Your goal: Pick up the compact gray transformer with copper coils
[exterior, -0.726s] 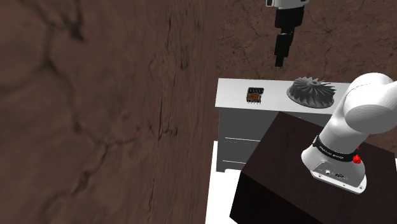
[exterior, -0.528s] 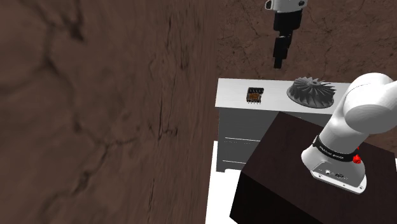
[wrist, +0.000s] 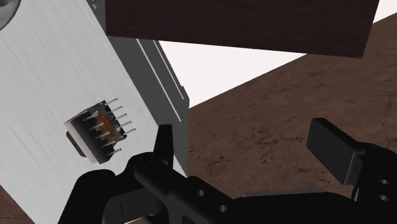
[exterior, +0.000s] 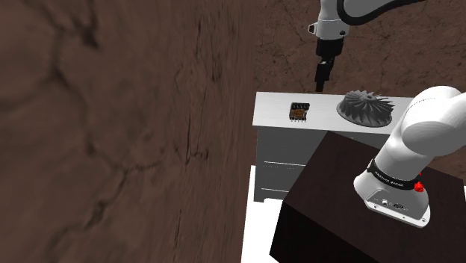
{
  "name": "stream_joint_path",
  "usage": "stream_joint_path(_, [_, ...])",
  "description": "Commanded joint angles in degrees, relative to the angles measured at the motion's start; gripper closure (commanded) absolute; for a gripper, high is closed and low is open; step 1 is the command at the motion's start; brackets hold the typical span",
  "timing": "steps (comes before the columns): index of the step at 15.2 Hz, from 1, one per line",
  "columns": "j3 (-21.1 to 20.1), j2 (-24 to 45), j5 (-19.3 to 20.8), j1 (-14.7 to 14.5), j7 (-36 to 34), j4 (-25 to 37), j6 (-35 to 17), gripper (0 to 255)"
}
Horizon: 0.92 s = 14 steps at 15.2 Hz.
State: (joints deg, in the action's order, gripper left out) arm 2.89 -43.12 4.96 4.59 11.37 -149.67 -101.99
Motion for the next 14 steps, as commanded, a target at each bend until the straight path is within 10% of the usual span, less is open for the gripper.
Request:
stream_joint_path(1, [1.94,2.23,1.89,1.2,1.89,-1.61,-4.73,0])
stream_joint_path(14, [12.74,24.62,9.1,6.53,11.25,-2.85,-33.86,0])
